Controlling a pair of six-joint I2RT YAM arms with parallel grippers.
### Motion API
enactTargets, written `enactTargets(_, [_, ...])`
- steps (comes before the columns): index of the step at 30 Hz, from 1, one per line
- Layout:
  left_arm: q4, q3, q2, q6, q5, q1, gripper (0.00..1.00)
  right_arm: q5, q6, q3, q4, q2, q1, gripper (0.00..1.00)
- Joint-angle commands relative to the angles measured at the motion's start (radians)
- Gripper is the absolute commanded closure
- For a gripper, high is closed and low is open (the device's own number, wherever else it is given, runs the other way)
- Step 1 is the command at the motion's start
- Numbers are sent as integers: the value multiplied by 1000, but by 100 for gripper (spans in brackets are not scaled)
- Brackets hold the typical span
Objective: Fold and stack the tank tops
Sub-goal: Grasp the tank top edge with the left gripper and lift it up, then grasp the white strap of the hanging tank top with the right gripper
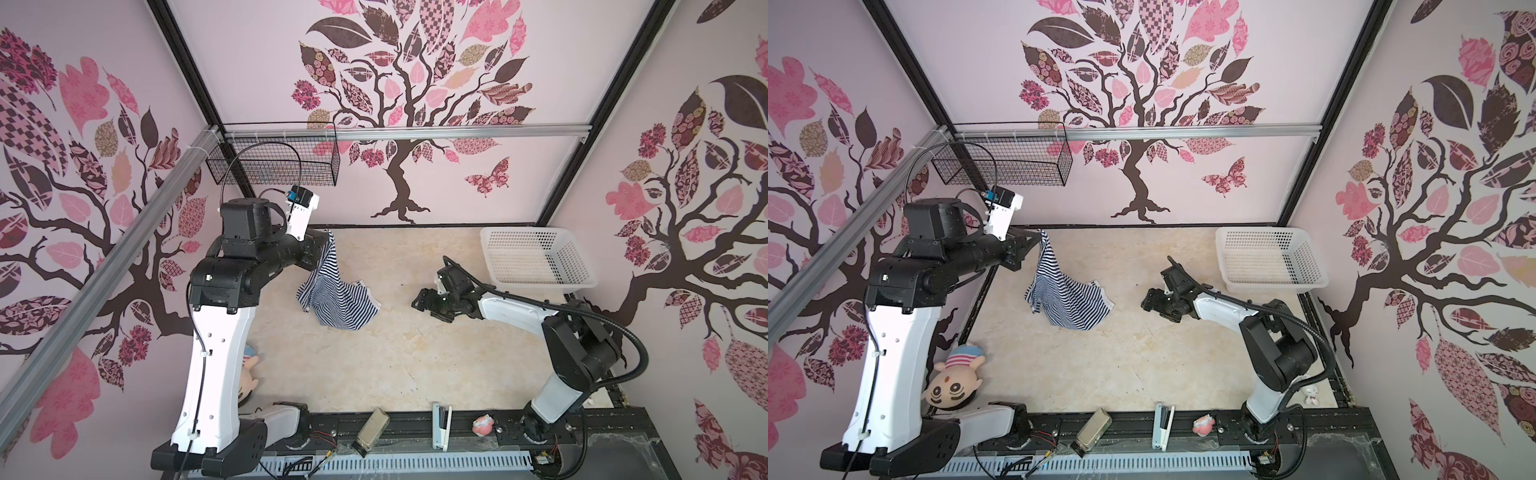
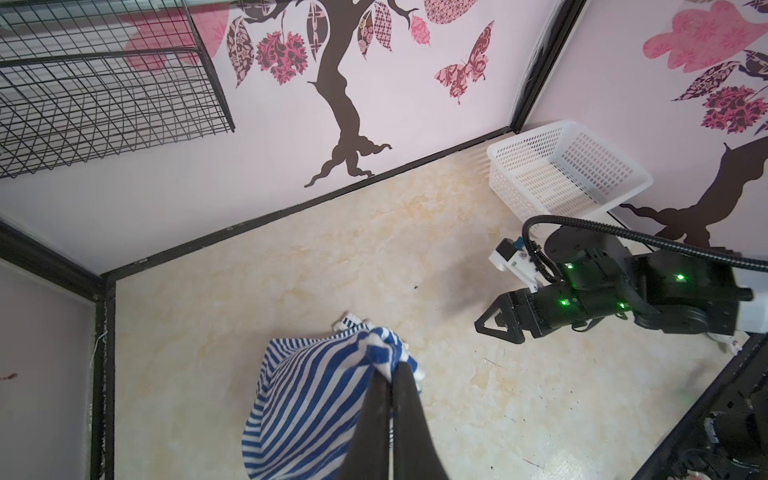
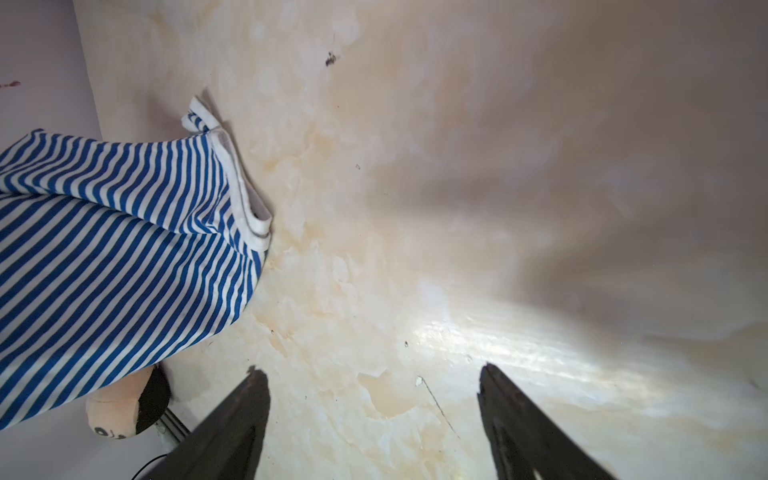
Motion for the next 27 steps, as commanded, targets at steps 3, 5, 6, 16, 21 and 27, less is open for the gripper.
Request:
enactTargets(3, [-5, -57, -68, 45, -18, 0, 100, -22, 18, 173, -27, 106, 71, 21])
enactTargets(5, [6, -84, -93, 43, -22, 0, 100, -34, 8, 235, -37, 163, 94, 25])
enactTargets(6, [10, -97, -105, 42, -23, 0, 100, -31, 2, 272, -50, 193, 107, 27])
enactTargets(16, [14, -169, -181, 31, -36, 0, 100, 39, -58, 553, -183, 456, 163, 37])
enactTargets(21, [15, -199, -201, 27, -43, 0, 100, 14, -67, 632, -178, 538, 195, 38])
enactTargets(27, [15, -211, -222, 33, -63, 1, 100, 28, -74, 722, -206, 622, 216, 48])
